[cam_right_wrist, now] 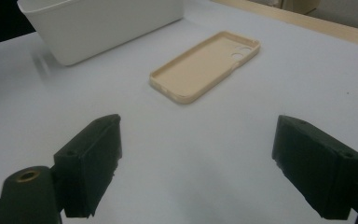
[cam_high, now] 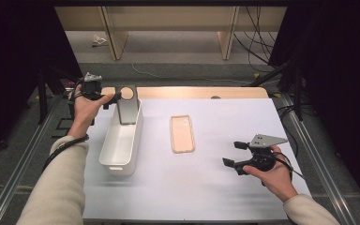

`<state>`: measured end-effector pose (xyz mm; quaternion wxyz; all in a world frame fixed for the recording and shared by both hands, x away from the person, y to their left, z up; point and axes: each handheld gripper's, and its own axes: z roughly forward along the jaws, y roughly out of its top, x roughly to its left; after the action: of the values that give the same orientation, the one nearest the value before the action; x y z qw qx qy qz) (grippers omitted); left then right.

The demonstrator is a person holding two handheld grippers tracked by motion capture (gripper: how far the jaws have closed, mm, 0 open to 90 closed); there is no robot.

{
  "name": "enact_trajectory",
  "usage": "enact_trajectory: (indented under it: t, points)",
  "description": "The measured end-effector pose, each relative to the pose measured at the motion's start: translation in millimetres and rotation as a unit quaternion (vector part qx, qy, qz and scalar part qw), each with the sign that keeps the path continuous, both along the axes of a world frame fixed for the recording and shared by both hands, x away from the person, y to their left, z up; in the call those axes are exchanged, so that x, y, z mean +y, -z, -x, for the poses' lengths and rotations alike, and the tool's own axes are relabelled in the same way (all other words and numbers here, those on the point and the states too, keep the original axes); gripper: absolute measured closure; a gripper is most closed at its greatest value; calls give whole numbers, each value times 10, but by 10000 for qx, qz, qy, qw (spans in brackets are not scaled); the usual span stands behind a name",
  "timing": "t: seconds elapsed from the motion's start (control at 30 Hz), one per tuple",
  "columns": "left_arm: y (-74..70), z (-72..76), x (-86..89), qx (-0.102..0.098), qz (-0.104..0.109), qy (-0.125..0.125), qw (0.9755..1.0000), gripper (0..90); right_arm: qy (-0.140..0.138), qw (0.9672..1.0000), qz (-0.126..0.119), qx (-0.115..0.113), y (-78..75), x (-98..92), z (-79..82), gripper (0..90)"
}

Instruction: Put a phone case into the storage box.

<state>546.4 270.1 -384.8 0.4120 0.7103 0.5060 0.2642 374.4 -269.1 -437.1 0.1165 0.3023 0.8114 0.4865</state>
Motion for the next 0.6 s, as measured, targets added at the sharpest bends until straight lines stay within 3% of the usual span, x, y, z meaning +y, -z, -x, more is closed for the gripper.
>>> enact_trajectory:
  t: [0.13,0.3,0.6]
  points:
    - [-48,126,-4,38,-14,-18,10000,0,6,10000,15,7,1,2,0,166]
    - [-84,327,-22,-21,-47,76,10000,0,15,10000,22,-13,-5,8,5,166]
    - [-152,792,-134,-343,121,262,9990,0,17,10000,21,-31,-22,17,15,166]
